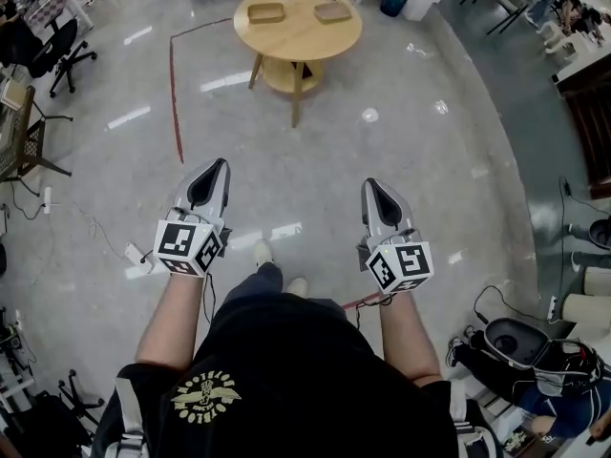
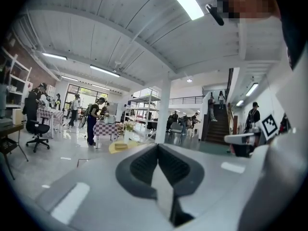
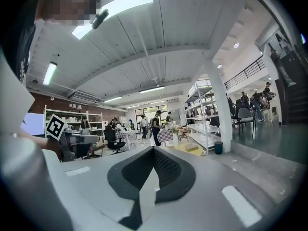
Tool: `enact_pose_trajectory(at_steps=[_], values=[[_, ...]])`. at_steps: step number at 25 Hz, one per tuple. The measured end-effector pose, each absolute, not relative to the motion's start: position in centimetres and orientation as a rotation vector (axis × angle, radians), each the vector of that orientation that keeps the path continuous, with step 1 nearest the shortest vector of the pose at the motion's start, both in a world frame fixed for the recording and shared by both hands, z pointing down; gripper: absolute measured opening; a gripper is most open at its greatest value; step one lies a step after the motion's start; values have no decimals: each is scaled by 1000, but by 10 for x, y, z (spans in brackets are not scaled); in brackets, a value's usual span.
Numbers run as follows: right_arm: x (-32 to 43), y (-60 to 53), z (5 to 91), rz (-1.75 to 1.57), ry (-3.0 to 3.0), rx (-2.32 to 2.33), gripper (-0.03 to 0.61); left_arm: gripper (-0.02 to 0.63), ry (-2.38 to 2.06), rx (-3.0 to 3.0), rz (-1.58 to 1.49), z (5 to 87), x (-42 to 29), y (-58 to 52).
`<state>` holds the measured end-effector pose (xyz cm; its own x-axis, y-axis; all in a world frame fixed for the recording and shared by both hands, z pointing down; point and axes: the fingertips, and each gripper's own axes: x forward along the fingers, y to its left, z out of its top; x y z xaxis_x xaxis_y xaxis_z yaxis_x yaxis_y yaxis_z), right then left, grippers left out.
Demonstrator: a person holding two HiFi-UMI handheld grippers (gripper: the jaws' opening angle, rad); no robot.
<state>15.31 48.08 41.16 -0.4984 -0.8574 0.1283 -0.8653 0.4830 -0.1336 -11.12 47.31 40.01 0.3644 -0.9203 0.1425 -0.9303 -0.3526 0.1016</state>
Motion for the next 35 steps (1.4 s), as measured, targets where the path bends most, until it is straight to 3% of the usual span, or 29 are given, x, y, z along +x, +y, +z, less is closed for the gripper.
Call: enact_pose_trajectory(at_steps=[16,35], values=[[166,498,430,314,-2646,1473,0,3,-1669,2383,102,432,-100,492],[98,418,409,273,-2614,1601,0,3,-1618,2470,73,408,-171,399]])
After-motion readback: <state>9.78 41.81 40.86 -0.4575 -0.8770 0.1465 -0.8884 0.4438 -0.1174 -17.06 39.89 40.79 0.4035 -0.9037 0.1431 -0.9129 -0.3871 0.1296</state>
